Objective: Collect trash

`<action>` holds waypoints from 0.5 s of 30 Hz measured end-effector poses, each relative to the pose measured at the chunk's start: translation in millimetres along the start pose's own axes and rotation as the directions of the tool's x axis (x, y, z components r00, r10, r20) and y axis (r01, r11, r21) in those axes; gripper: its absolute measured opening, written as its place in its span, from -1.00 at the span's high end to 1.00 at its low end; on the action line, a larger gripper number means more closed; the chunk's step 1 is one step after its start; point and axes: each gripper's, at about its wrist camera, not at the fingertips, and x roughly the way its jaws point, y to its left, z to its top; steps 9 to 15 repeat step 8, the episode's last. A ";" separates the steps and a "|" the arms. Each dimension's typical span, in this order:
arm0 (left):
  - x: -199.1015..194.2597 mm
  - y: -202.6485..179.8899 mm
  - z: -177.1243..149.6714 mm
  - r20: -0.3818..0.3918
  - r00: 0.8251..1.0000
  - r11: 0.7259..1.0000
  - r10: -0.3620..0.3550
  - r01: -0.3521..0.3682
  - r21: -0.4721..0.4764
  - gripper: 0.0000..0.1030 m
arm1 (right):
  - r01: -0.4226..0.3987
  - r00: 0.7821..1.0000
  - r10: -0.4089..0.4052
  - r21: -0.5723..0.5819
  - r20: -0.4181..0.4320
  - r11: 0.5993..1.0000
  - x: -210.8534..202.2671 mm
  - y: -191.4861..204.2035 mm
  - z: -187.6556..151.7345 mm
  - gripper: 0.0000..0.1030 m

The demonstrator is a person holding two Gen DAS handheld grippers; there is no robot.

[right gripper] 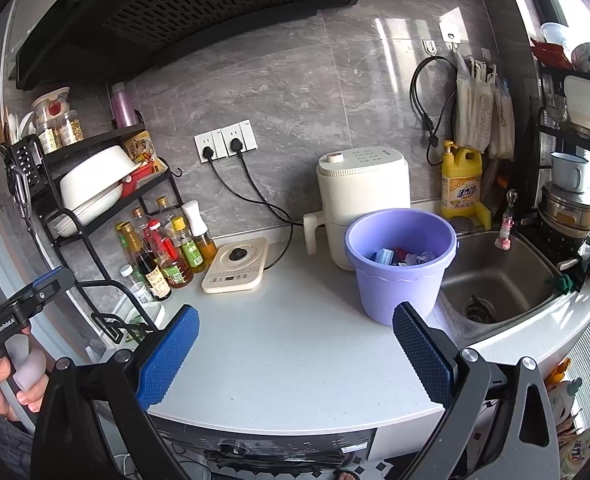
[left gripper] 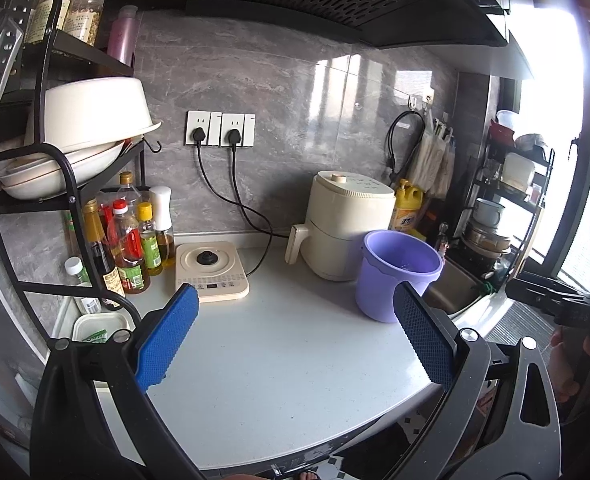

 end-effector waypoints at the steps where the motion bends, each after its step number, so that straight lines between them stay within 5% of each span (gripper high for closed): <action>1: 3.4 1.3 0.1 -0.007 1.000 1.000 -0.011 0.011 -0.009 -0.88 | 0.002 1.000 -0.002 0.003 -0.004 1.000 1.0 -1.1 0.5 -0.85; 15: 33.0 3.7 -4.2 -0.038 0.998 0.997 -0.057 0.055 -0.050 -0.88 | 0.043 0.999 -0.043 -0.027 -0.022 0.999 5.5 -1.1 3.0 -0.85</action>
